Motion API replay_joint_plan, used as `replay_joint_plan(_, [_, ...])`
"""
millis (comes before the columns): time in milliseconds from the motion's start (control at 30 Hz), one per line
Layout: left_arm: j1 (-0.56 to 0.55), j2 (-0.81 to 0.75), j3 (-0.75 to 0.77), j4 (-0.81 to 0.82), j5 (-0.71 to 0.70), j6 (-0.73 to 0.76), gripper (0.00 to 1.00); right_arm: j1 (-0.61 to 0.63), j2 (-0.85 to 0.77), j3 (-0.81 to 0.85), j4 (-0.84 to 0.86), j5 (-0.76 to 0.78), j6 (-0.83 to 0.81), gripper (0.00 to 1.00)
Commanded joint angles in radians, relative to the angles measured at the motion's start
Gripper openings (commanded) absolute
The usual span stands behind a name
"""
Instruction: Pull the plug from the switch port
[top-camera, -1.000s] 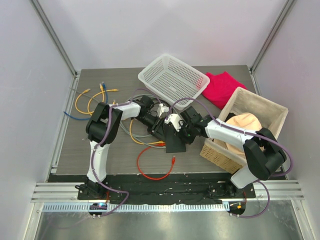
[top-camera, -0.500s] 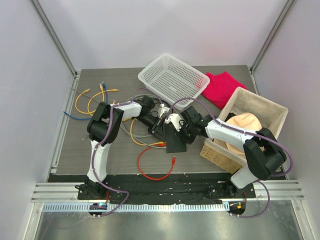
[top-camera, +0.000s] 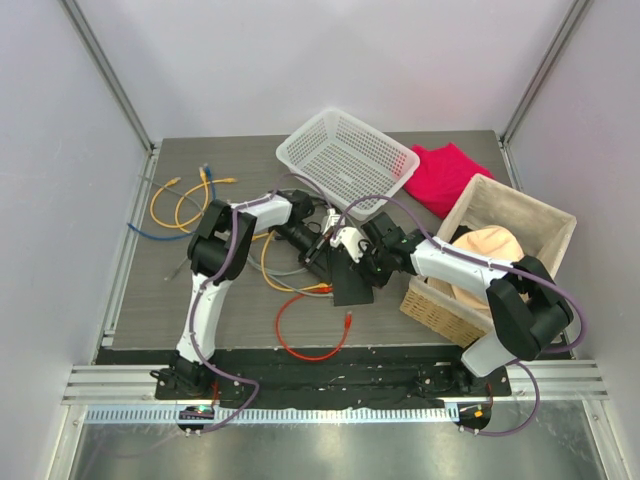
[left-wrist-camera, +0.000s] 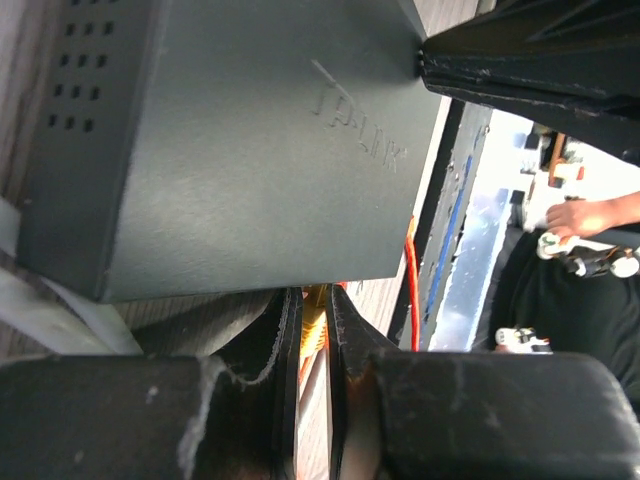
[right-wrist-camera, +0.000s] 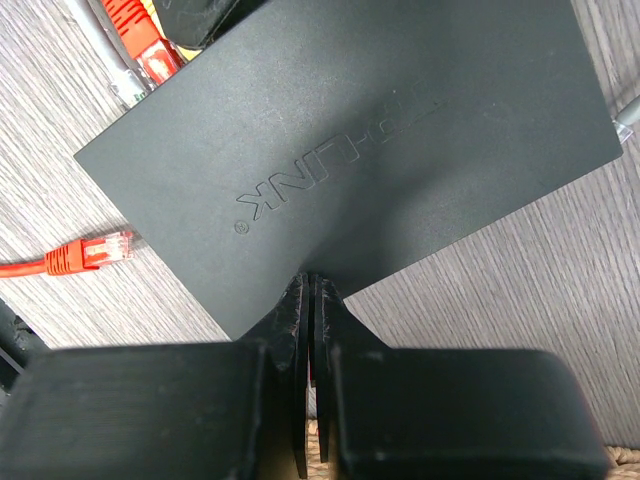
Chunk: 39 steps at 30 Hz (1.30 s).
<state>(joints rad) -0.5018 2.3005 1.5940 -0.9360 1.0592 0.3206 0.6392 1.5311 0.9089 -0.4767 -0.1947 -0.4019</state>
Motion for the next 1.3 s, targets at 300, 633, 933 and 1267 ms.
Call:
replay_joint_plan(300, [-0.017, 0.023, 0.043, -0.136, -0.134, 0.115, 0.00, -0.004, 0.043, -0.010, -0.028, 0.040, -0.025, 0.01])
replay_joint_plan(633, [-0.018, 0.126, 0.290, -0.347, -0.219, 0.247, 0.00, -0.004, 0.029, -0.019, -0.027, 0.046, -0.029, 0.01])
replay_joint_plan(933, [-0.021, 0.022, 0.066, -0.205, -0.169, 0.175, 0.00, -0.004, 0.014, -0.054, -0.023, 0.038, -0.025, 0.01])
replay_joint_plan(1267, [-0.001, -0.084, 0.242, -0.262, -0.231, 0.238, 0.25, -0.003, 0.040, -0.021, -0.017, 0.035, -0.021, 0.01])
